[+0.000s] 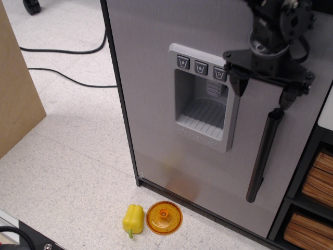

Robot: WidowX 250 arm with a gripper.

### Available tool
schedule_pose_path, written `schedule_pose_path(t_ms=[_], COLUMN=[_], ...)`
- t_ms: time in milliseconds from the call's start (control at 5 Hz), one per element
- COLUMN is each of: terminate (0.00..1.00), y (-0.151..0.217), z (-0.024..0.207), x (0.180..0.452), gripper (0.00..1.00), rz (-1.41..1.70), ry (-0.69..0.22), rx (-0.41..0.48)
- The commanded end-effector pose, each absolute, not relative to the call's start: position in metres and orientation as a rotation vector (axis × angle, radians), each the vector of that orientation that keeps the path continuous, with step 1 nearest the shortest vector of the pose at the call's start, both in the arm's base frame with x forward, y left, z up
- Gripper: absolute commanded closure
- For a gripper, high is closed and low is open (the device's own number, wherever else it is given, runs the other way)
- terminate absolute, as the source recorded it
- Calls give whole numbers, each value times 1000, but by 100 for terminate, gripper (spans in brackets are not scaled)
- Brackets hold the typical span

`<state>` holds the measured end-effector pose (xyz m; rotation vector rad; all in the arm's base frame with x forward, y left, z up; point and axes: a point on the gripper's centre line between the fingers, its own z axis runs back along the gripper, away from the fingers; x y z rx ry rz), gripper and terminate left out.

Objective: Close fridge

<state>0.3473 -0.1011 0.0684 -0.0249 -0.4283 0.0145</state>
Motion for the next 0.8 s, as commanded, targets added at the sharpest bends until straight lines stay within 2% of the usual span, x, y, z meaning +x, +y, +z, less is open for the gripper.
schedule_pose_path(t_ms=[0,200,400,600], terminate=[0,0,0,100], y=[-73,-54,-54,-54], z=[120,121,121,121], x=[290,266,266,266], gripper=[0,0,0,0], rz=[-26,32,32,32], ry=[-504,-404,-404,-404], rx=[-69,-21,-21,-21])
